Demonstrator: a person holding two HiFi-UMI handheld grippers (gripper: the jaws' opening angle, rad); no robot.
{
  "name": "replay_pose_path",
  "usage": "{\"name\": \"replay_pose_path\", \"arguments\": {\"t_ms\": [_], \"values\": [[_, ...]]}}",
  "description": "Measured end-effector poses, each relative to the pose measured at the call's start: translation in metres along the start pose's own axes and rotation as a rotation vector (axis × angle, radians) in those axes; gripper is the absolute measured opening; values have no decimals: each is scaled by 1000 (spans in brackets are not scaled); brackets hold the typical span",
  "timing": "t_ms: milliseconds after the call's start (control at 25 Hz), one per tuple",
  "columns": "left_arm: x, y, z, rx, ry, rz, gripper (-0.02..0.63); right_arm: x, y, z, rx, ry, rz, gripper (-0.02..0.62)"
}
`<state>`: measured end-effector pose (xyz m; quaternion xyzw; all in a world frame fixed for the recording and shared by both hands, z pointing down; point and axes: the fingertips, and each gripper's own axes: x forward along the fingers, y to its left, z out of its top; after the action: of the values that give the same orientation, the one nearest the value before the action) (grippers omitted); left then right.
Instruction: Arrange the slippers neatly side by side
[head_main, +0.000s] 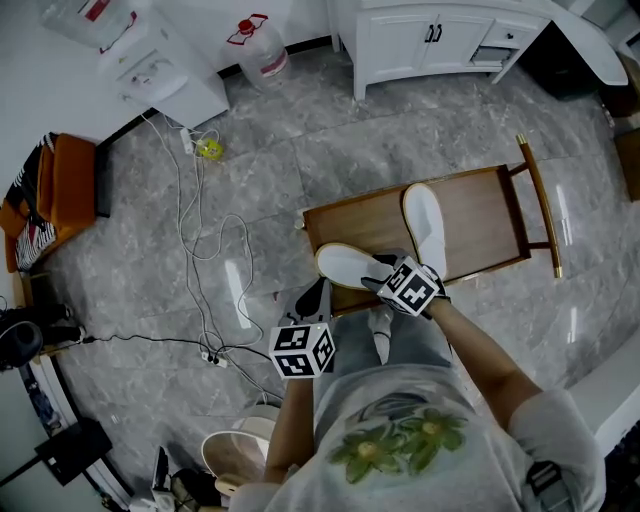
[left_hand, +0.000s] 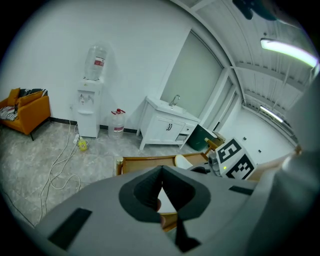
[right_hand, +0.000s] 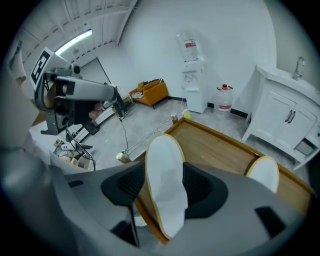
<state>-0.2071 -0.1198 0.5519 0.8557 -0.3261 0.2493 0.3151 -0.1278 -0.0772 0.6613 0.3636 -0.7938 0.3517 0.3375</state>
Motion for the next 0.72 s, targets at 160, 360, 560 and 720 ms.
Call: {"name": "replay_pose_path", "arguments": {"t_ms": [160, 360, 560, 720], "values": [[0, 4, -5, 22, 26, -23, 15, 16, 0, -7, -26, 37, -11, 227], [6, 6, -10, 45, 58, -56, 15, 38, 0, -13, -53, 65, -13, 227], [13, 9, -11, 69, 77, -85, 15, 55, -4, -18, -67, 92, -49, 136], [16, 12, -11, 80, 87, -103, 15, 58, -6, -18, -17, 72, -90, 67]]}}
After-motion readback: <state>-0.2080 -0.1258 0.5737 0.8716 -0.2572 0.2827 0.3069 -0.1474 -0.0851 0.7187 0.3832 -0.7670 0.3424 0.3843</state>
